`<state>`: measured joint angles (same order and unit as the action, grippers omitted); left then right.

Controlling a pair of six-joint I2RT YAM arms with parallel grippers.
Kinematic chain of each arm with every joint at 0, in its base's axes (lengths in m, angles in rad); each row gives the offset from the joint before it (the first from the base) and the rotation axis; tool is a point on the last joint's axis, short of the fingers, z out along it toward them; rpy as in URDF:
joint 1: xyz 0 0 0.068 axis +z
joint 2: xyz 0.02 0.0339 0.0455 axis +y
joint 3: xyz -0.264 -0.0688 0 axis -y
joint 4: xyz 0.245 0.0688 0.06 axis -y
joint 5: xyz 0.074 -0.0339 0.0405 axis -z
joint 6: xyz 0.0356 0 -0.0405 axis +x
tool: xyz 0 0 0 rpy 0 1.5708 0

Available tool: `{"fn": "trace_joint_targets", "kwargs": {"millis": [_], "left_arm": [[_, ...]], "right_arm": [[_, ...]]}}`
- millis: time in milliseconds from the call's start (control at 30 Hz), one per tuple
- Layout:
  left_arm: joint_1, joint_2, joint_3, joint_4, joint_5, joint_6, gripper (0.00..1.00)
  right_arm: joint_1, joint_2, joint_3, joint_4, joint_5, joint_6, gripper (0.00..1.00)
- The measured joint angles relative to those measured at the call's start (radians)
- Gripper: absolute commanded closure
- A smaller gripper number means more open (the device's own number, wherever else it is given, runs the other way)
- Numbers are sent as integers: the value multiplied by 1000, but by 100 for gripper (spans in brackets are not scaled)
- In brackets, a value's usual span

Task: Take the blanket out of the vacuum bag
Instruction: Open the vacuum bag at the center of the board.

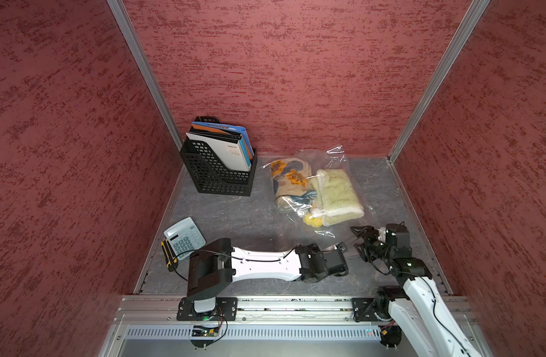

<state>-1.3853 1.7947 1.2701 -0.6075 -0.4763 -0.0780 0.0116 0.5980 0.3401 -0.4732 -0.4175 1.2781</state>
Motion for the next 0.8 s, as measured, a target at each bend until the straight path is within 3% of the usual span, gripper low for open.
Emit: {"fn": "trace_joint_targets", "kwargs": {"millis": [267,467,700,800], "left_arm": [[-34,41,-22,46,8,50,28],[-25,77,-5,72,-76,40,53],[19,116,7,146,-122,32,65],[24,108,7,172,-129,32,81]], "right_arm": [[-62,37,19,9,-53,10,27],[-67,28,20,17,-71,1,27],[-67,-18,30,11,-77,-14,30],[-67,-30,31,3,-79,-21,33]]}}
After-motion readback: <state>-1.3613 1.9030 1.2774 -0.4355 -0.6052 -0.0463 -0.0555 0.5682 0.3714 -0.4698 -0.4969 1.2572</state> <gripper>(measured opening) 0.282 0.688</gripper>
